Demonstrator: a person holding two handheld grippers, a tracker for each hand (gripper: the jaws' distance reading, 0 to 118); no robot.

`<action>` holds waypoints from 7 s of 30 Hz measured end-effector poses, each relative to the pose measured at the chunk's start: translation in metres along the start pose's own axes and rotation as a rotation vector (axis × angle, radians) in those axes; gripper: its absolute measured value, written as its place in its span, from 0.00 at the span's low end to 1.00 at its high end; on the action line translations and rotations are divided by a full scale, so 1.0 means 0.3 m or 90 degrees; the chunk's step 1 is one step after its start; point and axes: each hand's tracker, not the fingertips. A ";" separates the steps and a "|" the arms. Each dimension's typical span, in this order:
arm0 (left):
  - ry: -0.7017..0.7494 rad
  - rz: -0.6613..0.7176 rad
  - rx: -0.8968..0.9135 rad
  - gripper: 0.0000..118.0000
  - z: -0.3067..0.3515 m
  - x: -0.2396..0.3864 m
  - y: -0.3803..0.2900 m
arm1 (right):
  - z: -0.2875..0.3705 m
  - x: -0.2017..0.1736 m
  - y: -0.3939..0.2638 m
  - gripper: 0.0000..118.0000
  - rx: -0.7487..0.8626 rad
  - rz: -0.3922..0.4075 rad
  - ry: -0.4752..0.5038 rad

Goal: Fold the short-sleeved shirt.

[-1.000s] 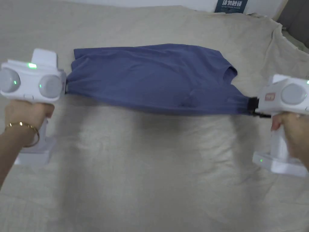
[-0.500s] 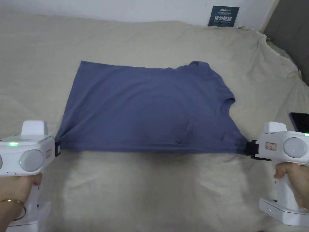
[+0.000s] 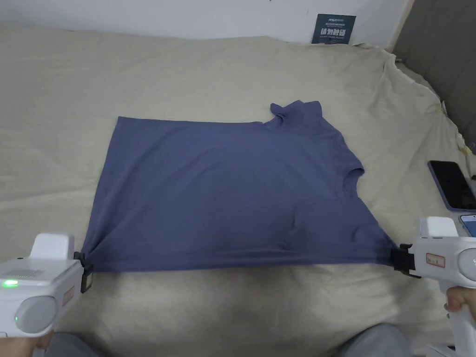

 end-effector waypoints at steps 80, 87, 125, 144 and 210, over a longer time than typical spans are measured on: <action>-0.051 0.142 -0.030 0.98 0.082 -0.020 0.101 | 0.262 -0.272 0.006 0.00 0.395 -0.033 0.046; -0.038 0.112 -0.149 0.80 -0.005 0.003 -0.005 | 0.252 -0.287 0.002 0.00 0.378 -0.032 0.049; -0.088 0.193 -0.069 0.00 0.091 -0.020 0.073 | -0.082 -0.064 -0.094 0.07 -0.042 -0.031 0.021; -0.101 0.153 -0.056 0.00 -0.047 -0.089 0.466 | -0.020 -0.003 0.421 0.05 0.027 -0.094 0.071; -0.050 0.084 0.303 0.00 0.132 0.120 0.272 | 0.287 -0.262 0.117 0.00 0.425 -0.021 0.032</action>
